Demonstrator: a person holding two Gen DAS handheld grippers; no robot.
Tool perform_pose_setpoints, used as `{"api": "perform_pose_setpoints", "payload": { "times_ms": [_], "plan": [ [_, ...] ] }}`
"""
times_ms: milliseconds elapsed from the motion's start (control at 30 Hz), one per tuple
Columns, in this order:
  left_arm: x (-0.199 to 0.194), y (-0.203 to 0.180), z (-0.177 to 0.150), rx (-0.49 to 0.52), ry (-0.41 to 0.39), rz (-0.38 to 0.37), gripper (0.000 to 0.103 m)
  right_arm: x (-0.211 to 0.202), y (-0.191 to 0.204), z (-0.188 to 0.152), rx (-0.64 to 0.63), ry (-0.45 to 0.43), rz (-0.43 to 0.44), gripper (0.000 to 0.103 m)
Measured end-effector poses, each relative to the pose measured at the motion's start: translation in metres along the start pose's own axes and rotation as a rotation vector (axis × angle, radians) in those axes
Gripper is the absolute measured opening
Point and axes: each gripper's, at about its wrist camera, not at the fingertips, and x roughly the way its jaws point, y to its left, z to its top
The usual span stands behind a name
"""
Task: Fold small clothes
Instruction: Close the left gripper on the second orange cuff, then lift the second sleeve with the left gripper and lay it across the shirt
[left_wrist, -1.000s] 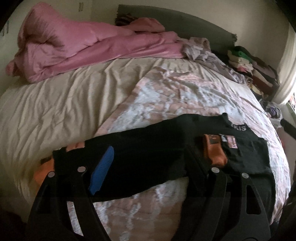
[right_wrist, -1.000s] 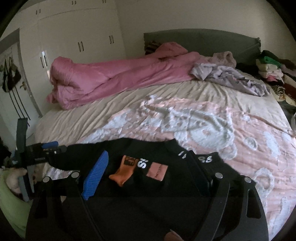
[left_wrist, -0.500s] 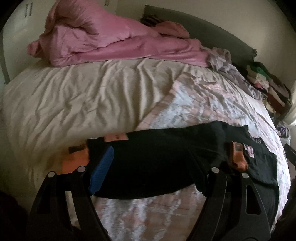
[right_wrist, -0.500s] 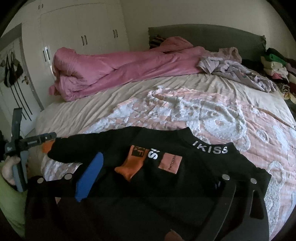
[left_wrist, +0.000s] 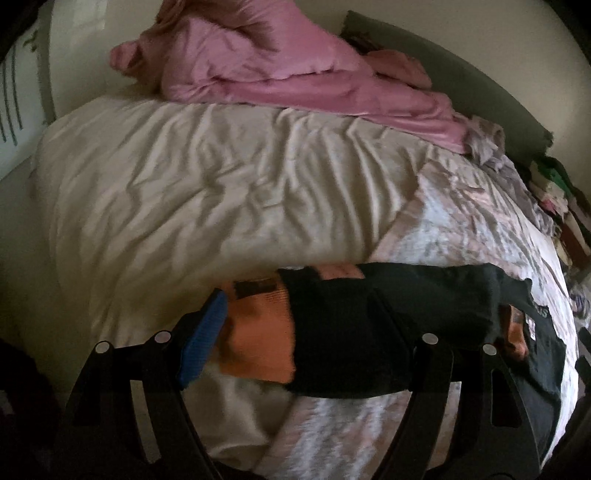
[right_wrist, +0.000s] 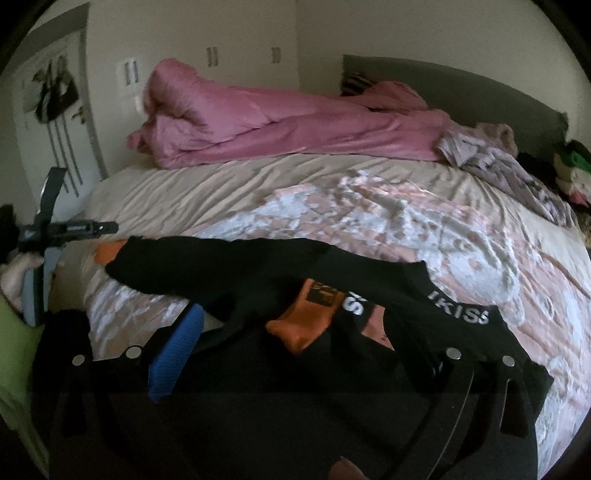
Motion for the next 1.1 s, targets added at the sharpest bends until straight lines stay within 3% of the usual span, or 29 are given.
{"api": "perform_pose_setpoints", "payload": {
  "times_ms": [167, 367, 633, 767, 833, 900, 1000, 1100],
  "plan": [
    [0.010, 0.018, -0.006, -0.043, 0.043, 0.009, 0.070, 0.007, 0.020, -0.003, -0.060, 0.004, 0.036, 0.097],
    [0.030, 0.030, -0.018, -0.109, 0.116, -0.075, 0.070, 0.021, 0.037, -0.011, -0.094, 0.044, 0.058, 0.097],
    [0.036, 0.023, -0.025, -0.107, 0.105, -0.073, 0.066, 0.031, 0.039, -0.020, -0.080, 0.070, 0.053, 0.097],
    [0.038, 0.020, -0.025, -0.093, 0.095, -0.056, 0.054, 0.037, 0.036, -0.025, -0.062, 0.086, 0.045, 0.097],
    [0.038, 0.020, -0.024, -0.095, 0.082, -0.055, 0.041, 0.040, 0.034, -0.027, -0.049, 0.094, 0.039, 0.097],
    [0.036, 0.020, -0.023, -0.089, 0.068, -0.067, 0.017, 0.042, 0.031, -0.029, -0.034, 0.100, 0.034, 0.097],
    [0.031, 0.010, -0.022, -0.044, 0.052, -0.091, 0.010, 0.043, 0.023, -0.031, -0.001, 0.105, 0.030, 0.097],
    [0.019, -0.002, -0.020, -0.009, 0.015, -0.112, 0.010, 0.041, 0.014, -0.032, 0.043, 0.102, 0.023, 0.097]
  ]
}}
